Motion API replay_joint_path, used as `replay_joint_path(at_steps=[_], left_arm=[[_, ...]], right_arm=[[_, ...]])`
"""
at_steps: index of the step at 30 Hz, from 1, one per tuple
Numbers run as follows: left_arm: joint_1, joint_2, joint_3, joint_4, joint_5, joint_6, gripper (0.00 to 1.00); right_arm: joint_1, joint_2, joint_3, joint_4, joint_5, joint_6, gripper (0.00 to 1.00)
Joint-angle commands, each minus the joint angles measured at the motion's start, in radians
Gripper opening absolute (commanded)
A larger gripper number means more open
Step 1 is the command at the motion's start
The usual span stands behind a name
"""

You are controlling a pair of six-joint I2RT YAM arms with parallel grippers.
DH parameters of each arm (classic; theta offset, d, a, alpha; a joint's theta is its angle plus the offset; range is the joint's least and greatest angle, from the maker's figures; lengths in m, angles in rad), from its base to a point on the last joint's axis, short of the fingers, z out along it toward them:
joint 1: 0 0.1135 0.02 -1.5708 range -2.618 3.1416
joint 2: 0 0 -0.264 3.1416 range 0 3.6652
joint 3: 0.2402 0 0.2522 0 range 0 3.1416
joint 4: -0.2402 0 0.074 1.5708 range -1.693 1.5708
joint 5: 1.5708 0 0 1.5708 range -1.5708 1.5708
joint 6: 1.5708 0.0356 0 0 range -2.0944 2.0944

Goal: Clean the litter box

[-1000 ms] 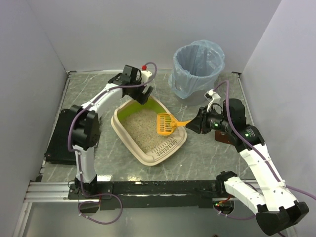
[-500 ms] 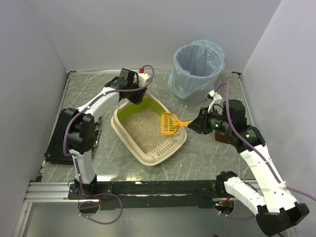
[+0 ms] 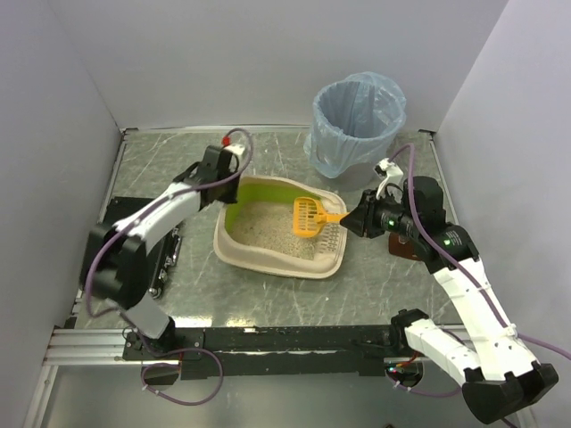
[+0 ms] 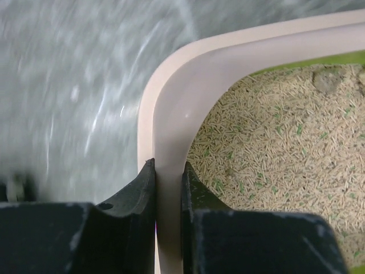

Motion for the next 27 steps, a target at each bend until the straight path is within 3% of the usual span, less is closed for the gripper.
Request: replay_joint_path(at_steps=[1, 4, 6, 9, 10, 14, 18, 19, 20, 21, 23, 25, 27], left_arm=[[-0.030, -0.236, -0.192, -0.036, -0.102, -0.302, 0.01], [-0.111, -0.351, -0.308, 0.019, -0.233, -0.359, 0.01], [-0.133, -0.377, -0.284, -0.028, -0.236, -0.404, 0.01], [-0.171, -0.391, -0.260, -0.059, -0.369, -0.498, 0.01], [-0.174, -0.383, -0.240, -0.140, -0.383, -0.529, 0.01], [-0.196, -0.369, -0.215, -0.326, -0.489, -0.809, 0.01], [-0.235, -0.391, -0.267, -0.446, -0.450, -1.063, 0.03], [-0.260, -0.401, -0.284, -0.438, -0.433, -1.083, 0.15], [-0.289, -0.424, -0.287, -0.459, -0.436, -1.112, 0.34], [-0.352, -0.437, -0.287, -0.465, -0.440, -1.121, 0.65], [-0.406, -0.475, -0.275, -0.488, -0.439, -1.134, 0.77], [-0.459, -0.500, -0.257, -0.533, -0.477, -1.124, 0.99], [-0.470, -0.535, -0.223, -0.625, -0.515, -1.088, 0.99]], right_arm=[[0.004, 0.017, 0.040, 0.090, 0.027, 0.001, 0.00], [0.006, 0.040, 0.046, 0.107, 0.026, 0.024, 0.00], [0.016, 0.094, 0.093, 0.046, 0.071, 0.049, 0.00], [0.068, 0.167, 0.156, -0.028, 0.239, 0.078, 0.00], [0.087, 0.184, 0.167, -0.049, 0.271, 0.083, 0.00], [0.188, 0.190, 0.192, -0.057, 0.389, 0.049, 0.00], [0.194, 0.187, 0.194, -0.025, 0.420, 0.054, 0.00], [0.196, 0.189, 0.197, -0.014, 0.412, 0.051, 0.00], [0.194, 0.192, 0.197, 0.000, 0.405, 0.049, 0.00], [0.194, 0.195, 0.201, 0.004, 0.397, 0.047, 0.00], [0.196, 0.209, 0.207, 0.010, 0.376, 0.041, 0.00], [0.196, 0.218, 0.212, 0.015, 0.354, 0.040, 0.00], [0.196, 0.212, 0.201, 0.030, 0.340, 0.040, 0.00]])
